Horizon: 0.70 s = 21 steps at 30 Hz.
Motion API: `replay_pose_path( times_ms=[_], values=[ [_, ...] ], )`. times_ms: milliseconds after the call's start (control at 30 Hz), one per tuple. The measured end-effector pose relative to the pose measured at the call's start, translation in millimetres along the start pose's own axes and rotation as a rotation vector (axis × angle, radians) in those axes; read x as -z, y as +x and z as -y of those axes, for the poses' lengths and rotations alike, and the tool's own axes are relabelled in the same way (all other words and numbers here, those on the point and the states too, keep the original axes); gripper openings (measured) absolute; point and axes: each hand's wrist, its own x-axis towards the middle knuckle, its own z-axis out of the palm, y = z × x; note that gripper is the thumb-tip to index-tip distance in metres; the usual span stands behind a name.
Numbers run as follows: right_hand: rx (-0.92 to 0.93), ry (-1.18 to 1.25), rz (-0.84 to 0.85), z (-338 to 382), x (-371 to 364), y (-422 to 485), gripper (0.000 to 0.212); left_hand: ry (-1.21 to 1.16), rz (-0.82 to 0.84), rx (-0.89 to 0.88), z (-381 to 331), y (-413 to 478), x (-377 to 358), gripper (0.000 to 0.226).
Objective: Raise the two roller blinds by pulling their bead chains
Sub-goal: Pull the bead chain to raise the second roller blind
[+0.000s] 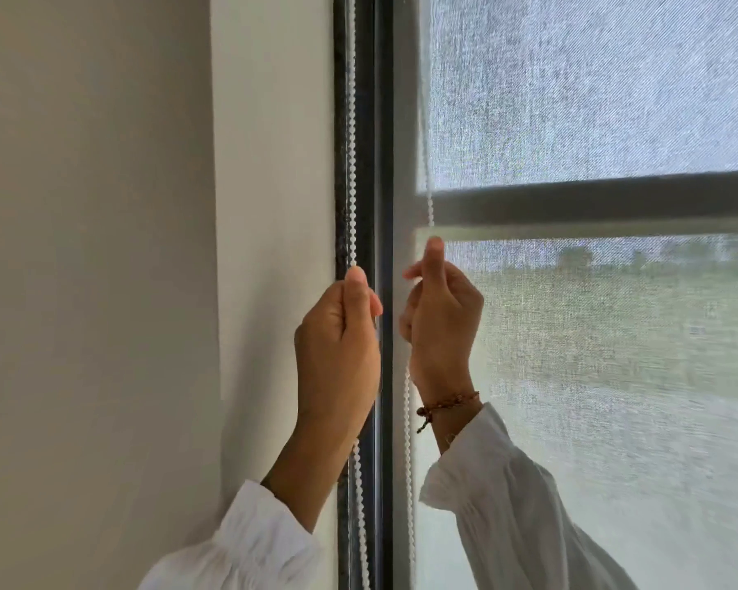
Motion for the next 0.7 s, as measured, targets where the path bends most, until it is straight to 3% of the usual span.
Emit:
replay_pose_path(
  times_ms=[133,200,367,533,700],
  values=[
    [0.073,-0.046,-0.032,-8.4,14.5,-24.3,0.047,-0.028,0.002,0.127,4.3,10.7,-4.1,0.025],
    [0.098,-0.048,-0.003,-7.3,17.5,-31.8,0.046,-0.048,-0.021,0.172,3.2,17.5,-5.4,0.03],
    [0.117,-0.091,0.005,-8.2,26.1,-49.7,0.048,-0.131,-0.028,0.106,-15.9,26.8,-5.6,0.035],
    [0.105,-0.198,0.04,-34.4,38.0,-87.9,0.048,-0.335,0.18,0.121,-44.4,40.7,-8.8,0.018],
    [0.102,-0.464,0.044,-64.6,59.4,-138.3,0.042,-0.358,0.3,0.177,-59.7,46.3,-21.3,0.025]
  ],
)
